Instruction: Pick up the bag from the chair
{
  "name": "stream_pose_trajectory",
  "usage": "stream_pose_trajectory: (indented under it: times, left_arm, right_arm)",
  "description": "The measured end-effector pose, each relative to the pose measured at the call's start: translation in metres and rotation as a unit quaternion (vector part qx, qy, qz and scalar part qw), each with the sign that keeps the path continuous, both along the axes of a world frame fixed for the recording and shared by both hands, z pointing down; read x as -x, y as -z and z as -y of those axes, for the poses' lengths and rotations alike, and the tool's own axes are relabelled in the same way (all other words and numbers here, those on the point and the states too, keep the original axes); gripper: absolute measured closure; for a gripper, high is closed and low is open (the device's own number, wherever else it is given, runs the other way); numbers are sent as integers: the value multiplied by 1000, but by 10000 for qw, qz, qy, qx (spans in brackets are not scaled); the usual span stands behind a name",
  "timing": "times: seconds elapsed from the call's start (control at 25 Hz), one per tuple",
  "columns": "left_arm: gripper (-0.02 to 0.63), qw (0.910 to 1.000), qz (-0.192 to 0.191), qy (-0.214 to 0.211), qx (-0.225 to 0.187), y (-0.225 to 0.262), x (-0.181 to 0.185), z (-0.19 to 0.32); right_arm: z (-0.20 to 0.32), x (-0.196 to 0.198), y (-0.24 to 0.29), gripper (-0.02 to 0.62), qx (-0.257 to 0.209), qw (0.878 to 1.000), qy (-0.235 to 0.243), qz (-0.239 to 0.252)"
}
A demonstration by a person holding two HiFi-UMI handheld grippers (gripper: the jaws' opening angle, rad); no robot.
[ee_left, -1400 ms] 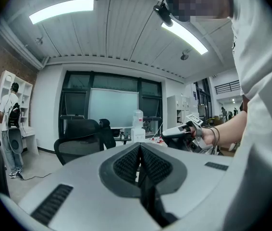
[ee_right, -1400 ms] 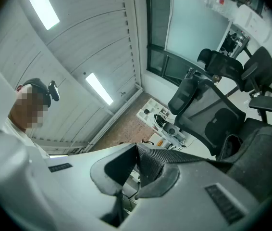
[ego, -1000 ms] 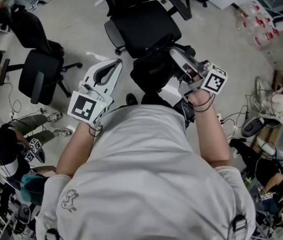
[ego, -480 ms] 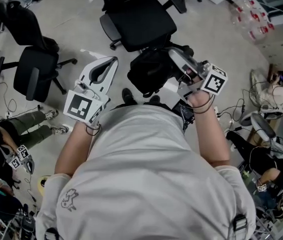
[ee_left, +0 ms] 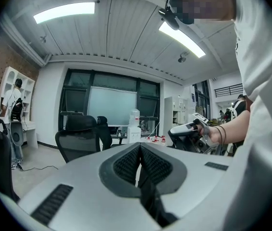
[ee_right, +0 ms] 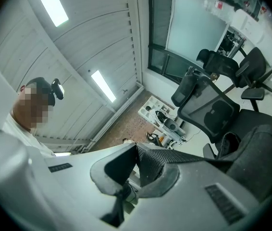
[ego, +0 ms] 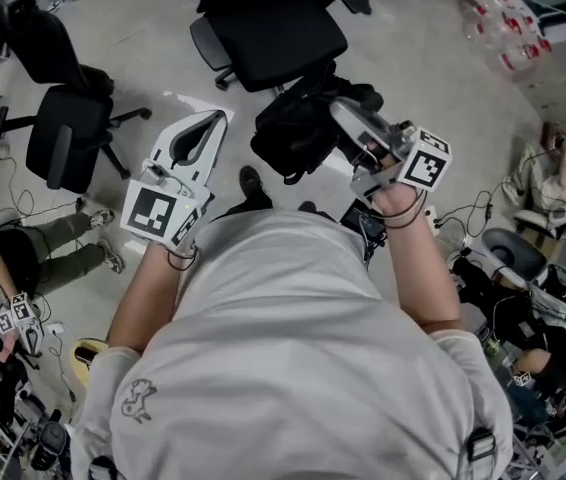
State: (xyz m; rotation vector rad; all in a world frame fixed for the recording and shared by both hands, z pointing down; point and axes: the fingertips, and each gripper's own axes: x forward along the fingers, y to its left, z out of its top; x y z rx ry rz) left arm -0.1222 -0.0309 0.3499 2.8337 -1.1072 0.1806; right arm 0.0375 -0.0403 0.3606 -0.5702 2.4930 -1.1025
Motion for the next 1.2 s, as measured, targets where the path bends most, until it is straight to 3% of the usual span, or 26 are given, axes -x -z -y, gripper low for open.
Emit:
stream_pose_trajectory:
  times: [0.36,0.84,1.2]
  left_arm:
    - [595,9998,50,198,-54,7,-59,-62]
    - [595,9991,-50,408,-84,-2,-95,-137]
    - [595,9995,14,320,-40,-9,-123,-176]
  right_arm:
    - [-59,-48,7,561,-99,9996,281,34]
    - [-129,-94,-11,561,130,9997,229,12]
    - [-179,-125,-20,561,180,9997,139,9]
